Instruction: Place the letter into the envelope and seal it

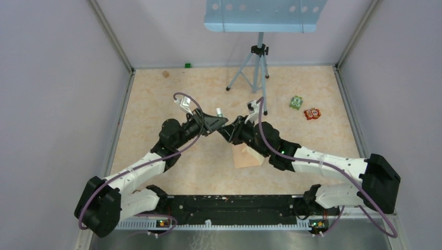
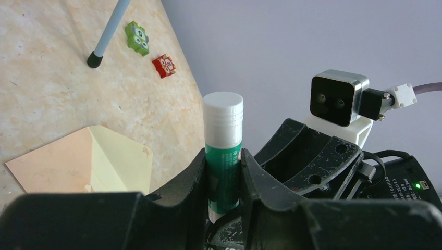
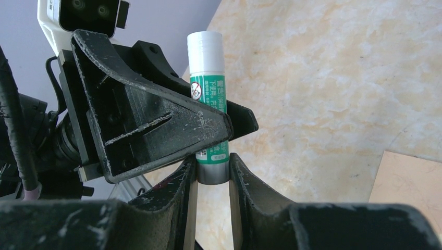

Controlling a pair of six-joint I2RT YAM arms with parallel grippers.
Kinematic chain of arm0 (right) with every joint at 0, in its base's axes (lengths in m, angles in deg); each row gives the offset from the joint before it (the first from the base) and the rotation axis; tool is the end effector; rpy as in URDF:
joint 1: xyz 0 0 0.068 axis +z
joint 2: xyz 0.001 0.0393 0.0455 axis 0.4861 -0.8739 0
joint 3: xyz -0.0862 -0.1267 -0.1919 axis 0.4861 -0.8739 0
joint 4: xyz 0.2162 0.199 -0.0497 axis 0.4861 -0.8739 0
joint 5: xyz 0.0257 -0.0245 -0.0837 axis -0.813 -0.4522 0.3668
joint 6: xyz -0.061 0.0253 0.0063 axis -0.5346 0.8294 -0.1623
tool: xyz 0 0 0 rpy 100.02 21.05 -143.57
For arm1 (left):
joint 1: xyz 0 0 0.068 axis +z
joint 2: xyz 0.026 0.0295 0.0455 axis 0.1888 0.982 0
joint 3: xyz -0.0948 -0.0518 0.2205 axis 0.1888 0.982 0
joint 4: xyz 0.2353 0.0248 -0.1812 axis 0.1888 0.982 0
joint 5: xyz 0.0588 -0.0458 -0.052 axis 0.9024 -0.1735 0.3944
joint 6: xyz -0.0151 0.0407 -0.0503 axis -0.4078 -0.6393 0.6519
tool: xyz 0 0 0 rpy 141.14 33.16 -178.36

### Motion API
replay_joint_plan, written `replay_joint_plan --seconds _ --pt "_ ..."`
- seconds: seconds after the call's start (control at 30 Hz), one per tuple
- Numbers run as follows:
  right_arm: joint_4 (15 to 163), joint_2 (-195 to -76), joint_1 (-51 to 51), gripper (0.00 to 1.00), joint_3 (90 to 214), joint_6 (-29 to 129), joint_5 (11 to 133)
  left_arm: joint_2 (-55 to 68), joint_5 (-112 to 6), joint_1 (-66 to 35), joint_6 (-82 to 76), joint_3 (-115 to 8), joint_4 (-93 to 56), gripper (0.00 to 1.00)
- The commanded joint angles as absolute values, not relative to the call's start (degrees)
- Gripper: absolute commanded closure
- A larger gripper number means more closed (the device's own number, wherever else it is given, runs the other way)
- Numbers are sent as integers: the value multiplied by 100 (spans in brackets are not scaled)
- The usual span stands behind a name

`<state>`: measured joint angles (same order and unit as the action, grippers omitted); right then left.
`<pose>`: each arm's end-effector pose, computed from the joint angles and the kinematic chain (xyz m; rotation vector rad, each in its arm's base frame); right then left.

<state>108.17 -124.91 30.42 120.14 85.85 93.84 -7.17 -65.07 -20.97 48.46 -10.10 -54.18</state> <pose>0.1862 0.2911 0.2447 -0.0763 1.8384 1.0951 0.2475 -0.1752 0.2261 -0.1422 1.7128 -1.5547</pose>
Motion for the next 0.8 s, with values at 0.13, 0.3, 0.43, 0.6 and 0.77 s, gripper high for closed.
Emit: replay_joint_plan --seconds 0.13,0.3,0.43,0.6,0.77 --pt "10292 -12175 3123 49 12165 8426 9563 -1054 -6375 -2091 3519 -1393 -4540 100" --pt "8925 -11193 3060 24 12343 8206 9573 -1363 -6931 -2076 1710 -1787 -3328 100" --pt "7792 -10782 2829 23 12905 8067 9119 -1287 -7955 -2084 635 -1969 -2800 100" --pt "6469 -10880 2549 27 13920 7891 8587 -1434 -8345 -2211 -70 -2089 -2422 100" --pt "5520 -11150 2479 38 14614 7790 8146 -1472 -7964 -2679 -860 -2436 -1916 100"
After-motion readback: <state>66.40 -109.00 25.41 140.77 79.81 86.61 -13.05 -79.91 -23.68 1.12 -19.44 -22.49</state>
